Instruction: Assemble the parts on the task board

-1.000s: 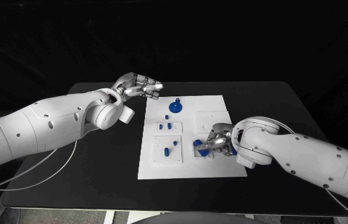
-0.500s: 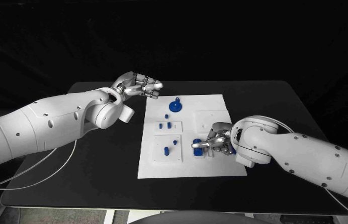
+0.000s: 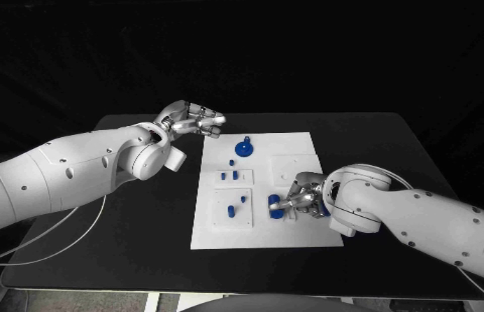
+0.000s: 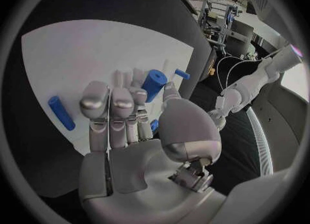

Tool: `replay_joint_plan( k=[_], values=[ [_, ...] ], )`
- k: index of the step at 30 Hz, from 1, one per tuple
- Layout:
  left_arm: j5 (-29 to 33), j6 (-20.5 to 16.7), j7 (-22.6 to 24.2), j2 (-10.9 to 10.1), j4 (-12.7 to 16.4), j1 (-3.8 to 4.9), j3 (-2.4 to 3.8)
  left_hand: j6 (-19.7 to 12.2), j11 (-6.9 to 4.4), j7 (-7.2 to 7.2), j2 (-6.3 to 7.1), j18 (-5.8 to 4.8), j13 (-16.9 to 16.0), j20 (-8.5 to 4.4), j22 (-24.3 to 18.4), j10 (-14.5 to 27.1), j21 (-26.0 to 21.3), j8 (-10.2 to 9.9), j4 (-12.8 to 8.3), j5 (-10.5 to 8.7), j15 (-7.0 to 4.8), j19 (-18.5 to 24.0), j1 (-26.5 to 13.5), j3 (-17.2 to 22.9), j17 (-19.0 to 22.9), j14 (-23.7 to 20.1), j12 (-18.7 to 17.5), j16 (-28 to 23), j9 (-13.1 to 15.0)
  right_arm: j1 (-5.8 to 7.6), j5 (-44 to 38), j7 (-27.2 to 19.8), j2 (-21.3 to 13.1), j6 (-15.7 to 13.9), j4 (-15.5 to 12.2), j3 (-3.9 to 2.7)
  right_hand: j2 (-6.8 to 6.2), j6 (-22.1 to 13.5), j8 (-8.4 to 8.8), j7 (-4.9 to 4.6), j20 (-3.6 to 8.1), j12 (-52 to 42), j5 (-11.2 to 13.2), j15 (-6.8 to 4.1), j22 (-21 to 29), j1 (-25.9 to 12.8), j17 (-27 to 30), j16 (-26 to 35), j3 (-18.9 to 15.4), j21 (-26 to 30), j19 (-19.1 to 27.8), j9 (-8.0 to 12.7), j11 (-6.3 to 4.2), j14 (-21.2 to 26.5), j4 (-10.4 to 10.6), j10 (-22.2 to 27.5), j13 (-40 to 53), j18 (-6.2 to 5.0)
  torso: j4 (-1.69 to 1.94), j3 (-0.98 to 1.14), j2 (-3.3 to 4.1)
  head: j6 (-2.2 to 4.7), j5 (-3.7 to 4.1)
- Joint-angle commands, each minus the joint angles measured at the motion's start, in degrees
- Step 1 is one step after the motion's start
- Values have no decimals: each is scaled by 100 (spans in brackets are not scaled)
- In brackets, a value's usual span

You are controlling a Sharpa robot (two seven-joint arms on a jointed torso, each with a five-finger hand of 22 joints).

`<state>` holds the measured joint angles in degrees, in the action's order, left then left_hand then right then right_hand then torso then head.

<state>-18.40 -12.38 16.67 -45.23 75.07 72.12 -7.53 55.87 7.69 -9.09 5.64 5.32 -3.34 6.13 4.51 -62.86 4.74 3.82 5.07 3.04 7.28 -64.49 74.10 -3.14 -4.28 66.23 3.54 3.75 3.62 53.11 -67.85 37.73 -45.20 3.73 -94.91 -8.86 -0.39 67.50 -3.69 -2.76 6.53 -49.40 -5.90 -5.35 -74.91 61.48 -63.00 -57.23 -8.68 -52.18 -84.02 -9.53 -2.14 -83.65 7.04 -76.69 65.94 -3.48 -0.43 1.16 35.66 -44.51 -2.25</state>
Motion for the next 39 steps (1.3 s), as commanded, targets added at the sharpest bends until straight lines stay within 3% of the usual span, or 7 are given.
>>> replay_joint_plan(
  k=[1,3,20,22,26,34,39],
  values=[
    [18,35,41,-1,4,-2,4,-25,36,-4,-36,-5,-4,37,-8,-4,-33,24,27,15,4,-3,-4,13,6,-35,9,-22,-1,-19,31,-341,-42,-122,-89,3,-40,41,2,-8,18,-43,-22,-25,-692,-98,-16,-51,-83,-58,-81,6,-4,-9,85,-58,19,44,-1,-1,-3,0,3],
    [18,36,40,-1,2,-2,4,-25,36,-4,-36,-5,-4,37,-8,-4,-33,24,27,15,4,-3,-4,13,6,-35,9,-22,-1,-19,47,-386,-70,-157,-126,-5,-112,42,3,-5,17,-73,-2,-26,-698,-101,-21,-91,-54,-109,-79,-14,-4,-9,275,-64,37,39,0,-3,-4,4,8],
    [17,40,22,-22,-13,-2,3,-25,36,-4,-36,-5,-4,37,-8,-4,-33,24,27,15,4,-3,-4,13,6,-35,9,-22,-1,-19,17,-417,-248,25,-312,-98,-230,47,2,-4,15,-155,-41,-25,-715,-51,-32,-180,29,-250,-77,-30,-6,-1,439,-83,110,38,8,-7,1,40,11],
    [17,40,20,-25,-14,-2,3,-25,36,-4,-36,-5,-4,37,-8,-4,-33,24,27,15,4,-3,-4,13,6,-35,9,-22,-1,-19,4,-407,-264,84,-319,-102,-186,53,3,-4,15,-157,-192,-25,-716,23,-30,-185,18,-252,-75,-25,-6,0,323,-86,114,39,10,-7,2,35,11],
    [17,43,17,-29,-17,-2,3,-25,36,-4,-36,-5,-4,37,-8,-4,-33,24,27,15,4,-3,-4,13,6,-35,9,-22,-1,-19,-54,-361,-296,194,-323,-107,6,93,4,-1,20,-141,-395,-30,-719,274,-24,-196,280,-272,-73,7,-10,3,-291,-93,107,48,3,-6,1,23,12],
    [17,51,7,-31,-19,-2,2,-24,36,-4,-62,-4,-4,37,-8,-4,-33,23,7,15,4,-3,-12,7,6,-35,9,-23,-1,-22,-204,-292,-307,262,-311,-109,-262,230,8,48,52,-128,-462,-61,-717,502,-10,-182,1598,-272,-69,88,-53,4,-851,-121,96,72,5,-5,1,12,13],
    [17,58,-6,-25,-31,-3,1,-24,36,-4,-62,-4,-4,37,-8,-4,-33,23,7,15,4,-3,-12,7,6,-35,9,-23,-1,-24,-272,-273,-286,225,-263,-110,-308,272,6,63,64,-156,-563,-67,-719,388,-12,-183,1881,-282,-72,73,-64,2,-1012,-126,130,84,8,-10,-1,29,28]
  ],
)
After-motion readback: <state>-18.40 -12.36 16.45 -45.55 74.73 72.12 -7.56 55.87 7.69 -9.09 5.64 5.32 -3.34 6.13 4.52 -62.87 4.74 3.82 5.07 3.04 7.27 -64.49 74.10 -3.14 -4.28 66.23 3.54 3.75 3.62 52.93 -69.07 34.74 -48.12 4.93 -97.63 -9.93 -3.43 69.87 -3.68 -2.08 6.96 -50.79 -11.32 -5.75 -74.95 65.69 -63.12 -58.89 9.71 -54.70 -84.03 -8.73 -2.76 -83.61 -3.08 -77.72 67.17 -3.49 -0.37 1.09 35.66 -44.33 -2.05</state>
